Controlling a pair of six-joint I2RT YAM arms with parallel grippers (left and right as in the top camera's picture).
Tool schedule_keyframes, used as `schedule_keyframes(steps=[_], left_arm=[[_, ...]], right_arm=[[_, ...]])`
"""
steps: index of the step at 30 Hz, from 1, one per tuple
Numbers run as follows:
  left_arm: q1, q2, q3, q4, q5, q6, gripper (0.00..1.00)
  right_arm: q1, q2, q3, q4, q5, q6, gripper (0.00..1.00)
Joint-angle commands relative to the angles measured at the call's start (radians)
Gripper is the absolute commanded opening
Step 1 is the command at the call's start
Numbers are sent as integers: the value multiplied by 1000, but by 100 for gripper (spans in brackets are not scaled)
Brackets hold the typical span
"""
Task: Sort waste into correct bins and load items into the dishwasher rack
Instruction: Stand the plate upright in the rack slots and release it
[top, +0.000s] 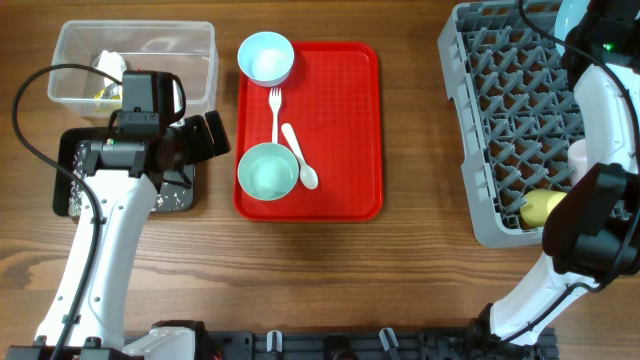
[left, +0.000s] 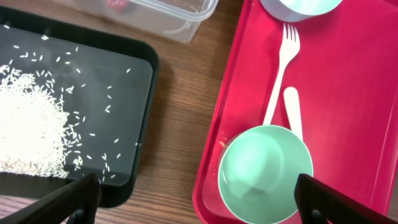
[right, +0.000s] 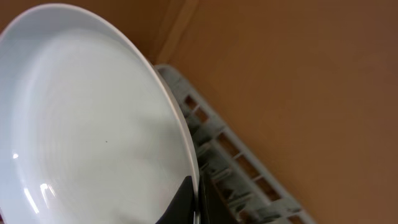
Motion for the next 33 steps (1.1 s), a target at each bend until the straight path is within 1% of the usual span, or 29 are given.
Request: schedule_keyframes(steps=[1,8,13,17,28,30,31,32,33], left_arm=[[2,8,8,13,4,-2,100],[2,8,8,18,4,-2,100],[2,8,8,28,4,-2,100],[2,8,8,43,4,-2,100],[2,8,8,47,4,-2,100],[2,8,8,47,4,-2,100],[2,8,8,47,4,-2,100],[2,8,8,47,4,-2,100],[2,8,8,47,4,-2,100]], right_arm=[[-4,13,3,20,72,-64,4],[-3,13,3,-37,-58,-60,4],[6,13,3,-36,-65,-64,4],[6,14,3,-63,-125,-63,4],[6,16,-2,-57,-132,-61,4],[6,16,-2,-62,-158,-62,5],[6,16,-2,-67,-177,-63,7],[6,16,-2,-76,-202,-63,14],[6,16,-2,-86,-220,-63,24]])
